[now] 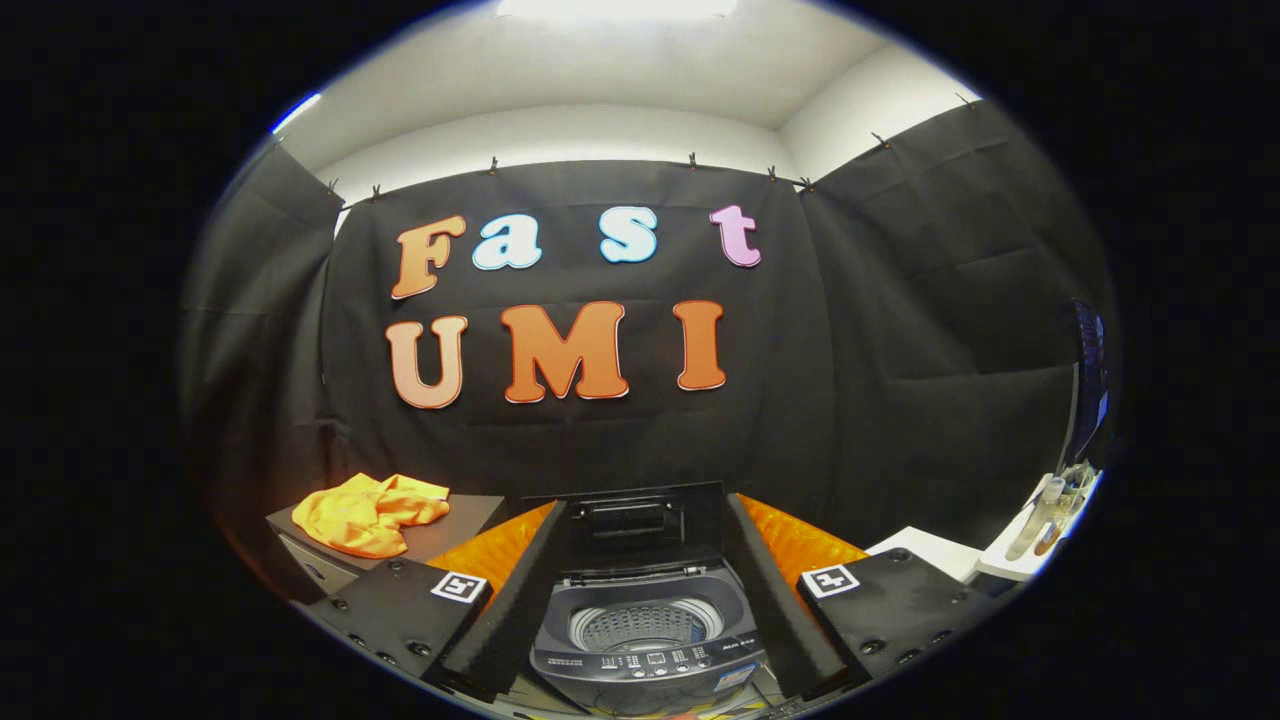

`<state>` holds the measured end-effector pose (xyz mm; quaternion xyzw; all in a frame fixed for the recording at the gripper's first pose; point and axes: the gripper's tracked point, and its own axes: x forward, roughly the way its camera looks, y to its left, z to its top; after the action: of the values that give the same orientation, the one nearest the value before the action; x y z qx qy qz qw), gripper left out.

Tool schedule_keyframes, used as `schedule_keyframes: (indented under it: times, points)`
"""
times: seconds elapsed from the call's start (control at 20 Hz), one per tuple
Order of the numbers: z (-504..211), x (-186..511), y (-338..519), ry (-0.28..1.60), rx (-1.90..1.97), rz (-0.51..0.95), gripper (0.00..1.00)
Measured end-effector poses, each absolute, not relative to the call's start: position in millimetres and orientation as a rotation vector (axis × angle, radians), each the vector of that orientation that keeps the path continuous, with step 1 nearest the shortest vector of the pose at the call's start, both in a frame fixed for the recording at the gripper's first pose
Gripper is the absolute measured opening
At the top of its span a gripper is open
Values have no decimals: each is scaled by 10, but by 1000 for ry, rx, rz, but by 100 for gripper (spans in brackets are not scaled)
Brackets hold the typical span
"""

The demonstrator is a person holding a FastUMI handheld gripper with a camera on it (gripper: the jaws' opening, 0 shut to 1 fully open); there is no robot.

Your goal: Put the clothes into the washing machine and then close the washing machine lid.

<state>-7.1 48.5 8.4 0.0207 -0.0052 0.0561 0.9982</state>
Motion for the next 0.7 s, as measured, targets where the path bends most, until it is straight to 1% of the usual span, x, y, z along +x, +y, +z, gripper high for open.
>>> schedule_keyframes:
  times: [0.15,0.25,0.45,0.55,0.7]
  points:
    - [399,13,669,-33,46,168,98]
    - [624,80,955,-27,53,244,98]
    - [1009,218,1931,-28,-5,445,98]
    - [1013,199,2519,8,-49,568,98]
    - [901,201,3241,89,-174,692,98]
